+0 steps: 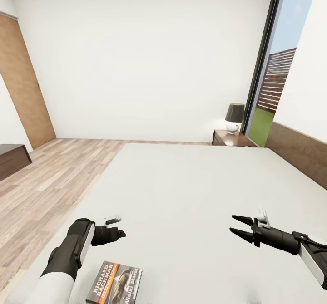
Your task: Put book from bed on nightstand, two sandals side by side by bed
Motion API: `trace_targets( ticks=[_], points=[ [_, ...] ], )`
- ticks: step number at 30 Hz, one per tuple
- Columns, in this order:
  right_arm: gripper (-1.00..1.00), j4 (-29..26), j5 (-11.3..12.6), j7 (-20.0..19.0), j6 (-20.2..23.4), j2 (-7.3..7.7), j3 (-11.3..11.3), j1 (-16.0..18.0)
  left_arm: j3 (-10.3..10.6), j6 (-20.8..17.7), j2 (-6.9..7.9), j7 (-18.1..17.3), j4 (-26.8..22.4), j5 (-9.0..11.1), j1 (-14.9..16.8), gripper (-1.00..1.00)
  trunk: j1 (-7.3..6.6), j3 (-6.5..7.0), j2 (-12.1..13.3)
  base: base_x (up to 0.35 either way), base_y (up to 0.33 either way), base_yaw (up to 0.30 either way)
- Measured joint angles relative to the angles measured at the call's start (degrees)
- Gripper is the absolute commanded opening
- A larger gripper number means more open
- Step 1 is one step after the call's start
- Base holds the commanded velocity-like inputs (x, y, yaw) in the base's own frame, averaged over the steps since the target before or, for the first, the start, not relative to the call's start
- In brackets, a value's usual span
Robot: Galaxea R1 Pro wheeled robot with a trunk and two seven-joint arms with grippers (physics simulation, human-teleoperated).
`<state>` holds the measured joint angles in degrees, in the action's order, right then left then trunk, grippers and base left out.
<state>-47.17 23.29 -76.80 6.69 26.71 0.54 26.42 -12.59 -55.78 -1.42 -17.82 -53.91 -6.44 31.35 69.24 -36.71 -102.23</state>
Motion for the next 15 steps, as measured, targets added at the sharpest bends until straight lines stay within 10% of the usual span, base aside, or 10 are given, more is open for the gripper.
trace_targets(
  ticks=[15],
  points=[
    [1.0,-0.02,0.0,0.0,0.0,-0.01,0.0,0.03,0.0,0.02,0.0,0.0,0.0,0.0,0.0,1.0,3.3,-2.69,-6.02,0.0,0.0,0.0]
  ],
)
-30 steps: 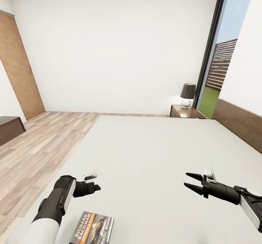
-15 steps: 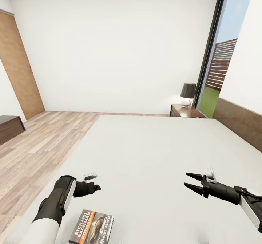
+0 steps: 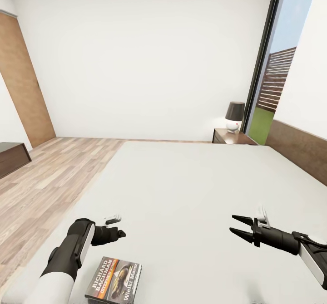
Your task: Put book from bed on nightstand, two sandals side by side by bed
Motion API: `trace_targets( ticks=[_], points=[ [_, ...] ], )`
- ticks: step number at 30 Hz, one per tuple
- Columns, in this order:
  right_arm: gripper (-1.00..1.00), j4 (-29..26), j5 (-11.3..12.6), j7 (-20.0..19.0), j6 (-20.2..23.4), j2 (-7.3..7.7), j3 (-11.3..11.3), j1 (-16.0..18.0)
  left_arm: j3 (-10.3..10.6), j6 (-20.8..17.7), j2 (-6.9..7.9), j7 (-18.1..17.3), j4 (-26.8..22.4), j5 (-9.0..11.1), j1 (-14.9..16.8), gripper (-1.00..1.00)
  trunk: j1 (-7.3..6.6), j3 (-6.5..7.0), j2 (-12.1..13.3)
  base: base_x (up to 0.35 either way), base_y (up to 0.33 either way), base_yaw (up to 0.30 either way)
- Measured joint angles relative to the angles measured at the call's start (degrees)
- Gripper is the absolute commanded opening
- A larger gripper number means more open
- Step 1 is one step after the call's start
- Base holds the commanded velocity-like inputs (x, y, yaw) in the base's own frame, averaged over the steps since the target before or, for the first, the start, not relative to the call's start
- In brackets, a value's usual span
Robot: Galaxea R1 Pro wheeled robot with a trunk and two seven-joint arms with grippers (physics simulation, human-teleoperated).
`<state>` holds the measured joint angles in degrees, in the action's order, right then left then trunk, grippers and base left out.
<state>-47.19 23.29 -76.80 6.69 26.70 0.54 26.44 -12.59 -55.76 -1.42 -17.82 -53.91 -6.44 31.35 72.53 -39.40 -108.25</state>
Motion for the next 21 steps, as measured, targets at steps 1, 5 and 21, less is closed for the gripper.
trace_targets(
  ticks=[1,5,21],
  points=[
    [1.0,0.0,0.0,0.0,0.0,0.0,0.0,0.0,0.0,0.01,0.02,0.0,0.0,0.0,0.0,1.0,0.22,-0.18,-0.4,0.0,0.0,0.0],
    [1.0,-0.01,0.0,0.0,0.0,0.0,0.0,-0.02,-0.05,0.07,0.05,0.0,-0.04,0.01,0.01,1.0,0.23,-0.18,-0.42,0.0,0.0,0.0],
    [1.0,0.01,0.0,0.03,0.0,0.0,0.0,-0.02,-0.11,0.16,0.09,0.0,-0.08,0.0,0.01,1.0,2.42,-1.97,-4.41,0.0,0.0,0.0]
  ],
)
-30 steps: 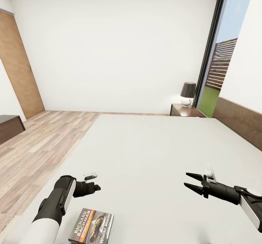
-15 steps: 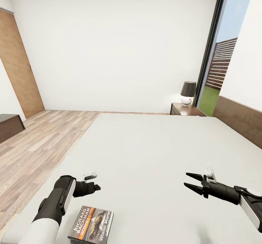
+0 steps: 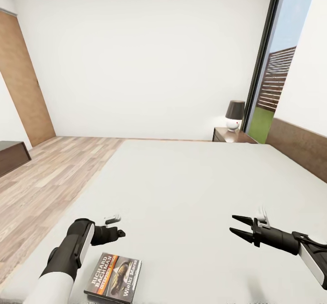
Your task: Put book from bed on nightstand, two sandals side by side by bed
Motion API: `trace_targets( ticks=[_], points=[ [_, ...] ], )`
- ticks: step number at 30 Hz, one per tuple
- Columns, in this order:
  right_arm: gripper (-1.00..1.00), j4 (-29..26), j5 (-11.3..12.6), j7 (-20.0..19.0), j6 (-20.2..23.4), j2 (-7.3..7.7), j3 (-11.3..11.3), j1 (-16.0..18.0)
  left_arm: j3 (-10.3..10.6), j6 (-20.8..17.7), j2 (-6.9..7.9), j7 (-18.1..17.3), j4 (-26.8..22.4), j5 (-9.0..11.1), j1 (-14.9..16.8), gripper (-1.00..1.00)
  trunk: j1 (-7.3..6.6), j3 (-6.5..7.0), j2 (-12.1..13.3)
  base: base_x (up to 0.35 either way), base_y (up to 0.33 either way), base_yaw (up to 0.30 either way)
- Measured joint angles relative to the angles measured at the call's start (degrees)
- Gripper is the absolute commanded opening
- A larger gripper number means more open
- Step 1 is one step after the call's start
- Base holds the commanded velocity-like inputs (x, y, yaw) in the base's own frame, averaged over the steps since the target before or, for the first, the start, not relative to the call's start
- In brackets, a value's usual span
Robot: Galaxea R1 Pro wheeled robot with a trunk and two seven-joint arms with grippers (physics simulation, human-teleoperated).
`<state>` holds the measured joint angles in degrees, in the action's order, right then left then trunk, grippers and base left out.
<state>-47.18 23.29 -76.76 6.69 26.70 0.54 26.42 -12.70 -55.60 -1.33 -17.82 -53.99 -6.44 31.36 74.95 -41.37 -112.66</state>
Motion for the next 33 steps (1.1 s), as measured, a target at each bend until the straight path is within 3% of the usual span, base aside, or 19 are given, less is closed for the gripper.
trace_targets(
  ticks=[18,21,27,33],
  points=[
    [1.0,0.06,0.0,0.05,0.0,0.0,0.0,0.0,0.02,0.0,0.0,0.0,-0.03,0.0,0.02,1.0,3.95,-3.23,-7.22,0.0,0.0,0.0],
    [1.0,0.06,-0.03,0.05,0.0,0.0,0.0,0.0,0.02,0.0,0.0,0.0,-0.04,0.02,0.02,1.0,3.96,-3.24,-7.23,0.0,0.0,0.0],
    [1.0,0.06,-5.35,0.01,0.26,-0.15,0.1,0.0,0.02,0.0,0.0,0.0,-0.03,0.01,-0.01,1.0,3.96,-3.24,-7.23,0.0,0.0,0.0],
    [1.0,0.06,-6.75,-0.08,0.41,-0.21,0.15,0.0,0.02,0.0,0.0,0.0,-0.04,0.02,-0.01,1.0,3.96,-3.24,-7.23,0.0,0.0,0.0]
  ],
)
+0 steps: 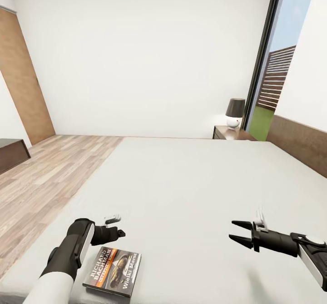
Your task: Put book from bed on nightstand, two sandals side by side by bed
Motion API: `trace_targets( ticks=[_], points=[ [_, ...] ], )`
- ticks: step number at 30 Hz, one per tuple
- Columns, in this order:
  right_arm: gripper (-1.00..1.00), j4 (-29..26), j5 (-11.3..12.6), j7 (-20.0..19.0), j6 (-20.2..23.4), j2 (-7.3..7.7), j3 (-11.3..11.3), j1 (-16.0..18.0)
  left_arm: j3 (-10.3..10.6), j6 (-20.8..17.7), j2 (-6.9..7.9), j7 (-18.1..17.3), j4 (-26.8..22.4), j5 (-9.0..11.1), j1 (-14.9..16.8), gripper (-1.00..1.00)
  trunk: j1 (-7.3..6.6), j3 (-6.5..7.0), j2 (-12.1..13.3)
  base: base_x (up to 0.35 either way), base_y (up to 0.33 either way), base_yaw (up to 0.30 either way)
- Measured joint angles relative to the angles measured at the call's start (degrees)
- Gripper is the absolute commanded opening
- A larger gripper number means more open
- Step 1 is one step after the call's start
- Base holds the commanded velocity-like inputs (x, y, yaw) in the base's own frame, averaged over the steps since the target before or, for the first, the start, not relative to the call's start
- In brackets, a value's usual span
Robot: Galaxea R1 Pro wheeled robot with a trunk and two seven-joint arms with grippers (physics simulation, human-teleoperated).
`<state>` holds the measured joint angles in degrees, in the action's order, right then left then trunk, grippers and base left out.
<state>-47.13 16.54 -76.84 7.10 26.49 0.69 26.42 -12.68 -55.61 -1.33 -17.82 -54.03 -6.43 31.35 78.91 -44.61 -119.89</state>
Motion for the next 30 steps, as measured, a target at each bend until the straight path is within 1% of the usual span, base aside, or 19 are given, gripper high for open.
trace_targets(
  ticks=[2,12,28,30],
  points=[
    [1.0,0.0,-0.16,-0.03,0.02,-0.01,0.01,0.0,0.0,0.0,0.0,0.0,-0.01,0.0,0.03,1.0,0.0,0.0,0.0,0.0,0.0,0.0],
    [1.0,0.01,-0.27,-0.04,0.03,-0.01,0.02,0.02,0.0,0.0,0.0,0.0,0.01,0.0,-0.01,1.0,2.19,-1.79,-4.0,0.0,0.0,0.0],
    [1.0,0.0,-0.28,-0.04,0.03,-0.05,-0.04,0.0,0.0,0.01,0.0,0.0,0.0,0.0,-0.01,1.0,2.2,-1.8,-4.01,0.0,0.0,0.0],
    [1.0,0.0,-0.28,-0.04,0.03,-0.05,-0.06,0.0,0.0,0.0,0.0,0.0,0.02,-0.02,-0.02,1.0,2.63,-2.15,-4.8,0.0,0.0,0.0]
  ],
)
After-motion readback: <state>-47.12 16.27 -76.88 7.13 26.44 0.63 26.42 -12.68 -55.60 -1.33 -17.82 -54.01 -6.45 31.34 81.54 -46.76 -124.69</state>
